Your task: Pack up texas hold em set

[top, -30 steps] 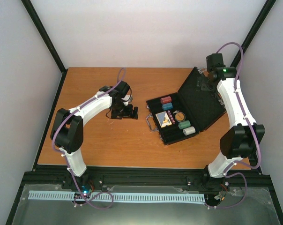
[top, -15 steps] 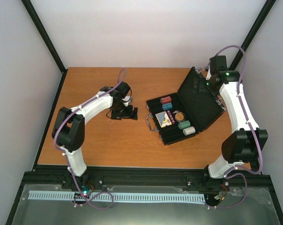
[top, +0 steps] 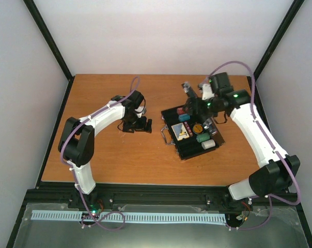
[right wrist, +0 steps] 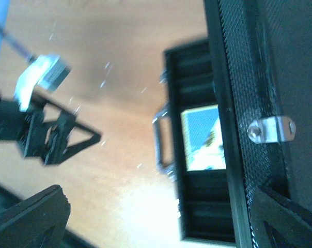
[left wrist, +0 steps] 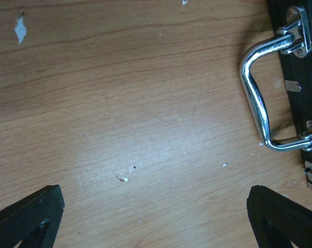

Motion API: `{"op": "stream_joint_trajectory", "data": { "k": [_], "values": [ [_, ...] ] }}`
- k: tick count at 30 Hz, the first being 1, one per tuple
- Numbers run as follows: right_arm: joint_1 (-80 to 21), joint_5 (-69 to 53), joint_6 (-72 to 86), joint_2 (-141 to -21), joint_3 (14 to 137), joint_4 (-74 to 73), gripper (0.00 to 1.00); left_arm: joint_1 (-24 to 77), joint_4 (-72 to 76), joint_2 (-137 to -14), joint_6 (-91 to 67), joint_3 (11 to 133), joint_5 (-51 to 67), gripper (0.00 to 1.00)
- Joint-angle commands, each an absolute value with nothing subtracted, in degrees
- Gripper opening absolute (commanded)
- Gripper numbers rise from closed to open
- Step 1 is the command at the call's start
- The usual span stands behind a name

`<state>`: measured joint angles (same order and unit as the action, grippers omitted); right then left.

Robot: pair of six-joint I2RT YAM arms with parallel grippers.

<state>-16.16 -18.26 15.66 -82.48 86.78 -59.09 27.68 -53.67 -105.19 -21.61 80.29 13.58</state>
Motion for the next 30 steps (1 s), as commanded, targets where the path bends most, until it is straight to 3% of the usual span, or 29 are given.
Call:
{"op": "stream_joint_trajectory", "data": {
  "k": [1, 11, 17, 20, 22, 25, 28, 30],
  "values": [
    [-21.34, -22.96, 22.0, -82.55, 82.88, -59.0, 0.96, 27.07, -53.72, -106.0, -20.89, 82.35, 14.61, 1.0],
    [-21.88, -19.77, 20.77, -84.96, 86.7, -60.9, 0.95, 27.07, -54.02, -105.25, -21.0, 82.27, 13.99, 1.0],
    [-21.88, -13.0, 20.12, -89.05, 84.34, -61.11, 0.86, 27.03, -53.56, -105.95, -21.93, 83.19, 14.12, 1.0],
    [-21.88, -9.58, 18.91, -92.51, 83.54, -61.36, 0.65, 26.41, -52.51, -106.58, -23.54, 85.08, 15.68, 1.0],
    [-21.86, -8.27, 18.37, -94.1, 82.12, -59.81, 0.35, 25.03, -50.98, -106.89, -25.17, 86.68, 18.28, 0.99],
    [-21.88, -7.07, 18.13, -95.99, 80.69, -58.06, 0.06, 22.87, -49.09, -108.26, -27.45, 89.53, 22.86, 0.9],
    [-21.88, -6.06, 17.74, -97.91, 80.09, -57.04, 0.03, 21.73, -46.86, -110.68, -30.66, 91.71, 28.53, 0.79],
    [-21.86, -4.88, 17.4, -99.26, 79.98, -56.74, 0.03, 21.71, -44.36, -111.75, -32.67, 91.91, 32.13, 0.64]
  ]
}}
